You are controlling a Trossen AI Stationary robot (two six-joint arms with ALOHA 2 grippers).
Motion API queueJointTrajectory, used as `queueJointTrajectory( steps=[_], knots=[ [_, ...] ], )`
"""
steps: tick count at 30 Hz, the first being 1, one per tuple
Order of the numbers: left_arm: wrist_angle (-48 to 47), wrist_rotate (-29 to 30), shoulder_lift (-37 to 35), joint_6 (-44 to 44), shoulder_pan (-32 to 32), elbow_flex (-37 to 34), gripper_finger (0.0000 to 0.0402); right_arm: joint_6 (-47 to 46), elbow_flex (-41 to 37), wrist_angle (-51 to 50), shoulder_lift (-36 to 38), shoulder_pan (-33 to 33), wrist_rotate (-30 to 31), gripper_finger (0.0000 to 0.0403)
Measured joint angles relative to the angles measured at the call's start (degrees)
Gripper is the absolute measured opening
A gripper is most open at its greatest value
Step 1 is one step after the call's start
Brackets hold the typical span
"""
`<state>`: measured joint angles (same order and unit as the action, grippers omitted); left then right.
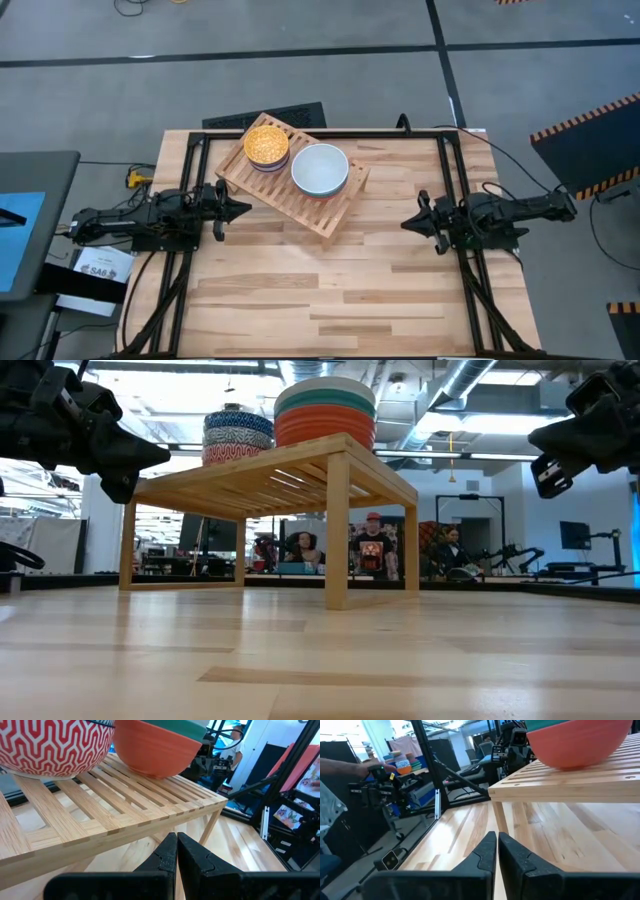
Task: Place and stack bowls onto a shelf
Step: Return to Home Position
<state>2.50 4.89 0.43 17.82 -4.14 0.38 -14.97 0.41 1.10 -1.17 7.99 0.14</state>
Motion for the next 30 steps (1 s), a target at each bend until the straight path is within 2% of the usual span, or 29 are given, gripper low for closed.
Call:
queueJointTrajectory(
  steps=[30],
  knots=[
    [-0.1, -0.8, 0.0, 0.0, 4.9, 0.0, 0.0000, -0.1, -0.1, 0.1, 0.8, 0.5, 0.0, 0.0049]
  ],
)
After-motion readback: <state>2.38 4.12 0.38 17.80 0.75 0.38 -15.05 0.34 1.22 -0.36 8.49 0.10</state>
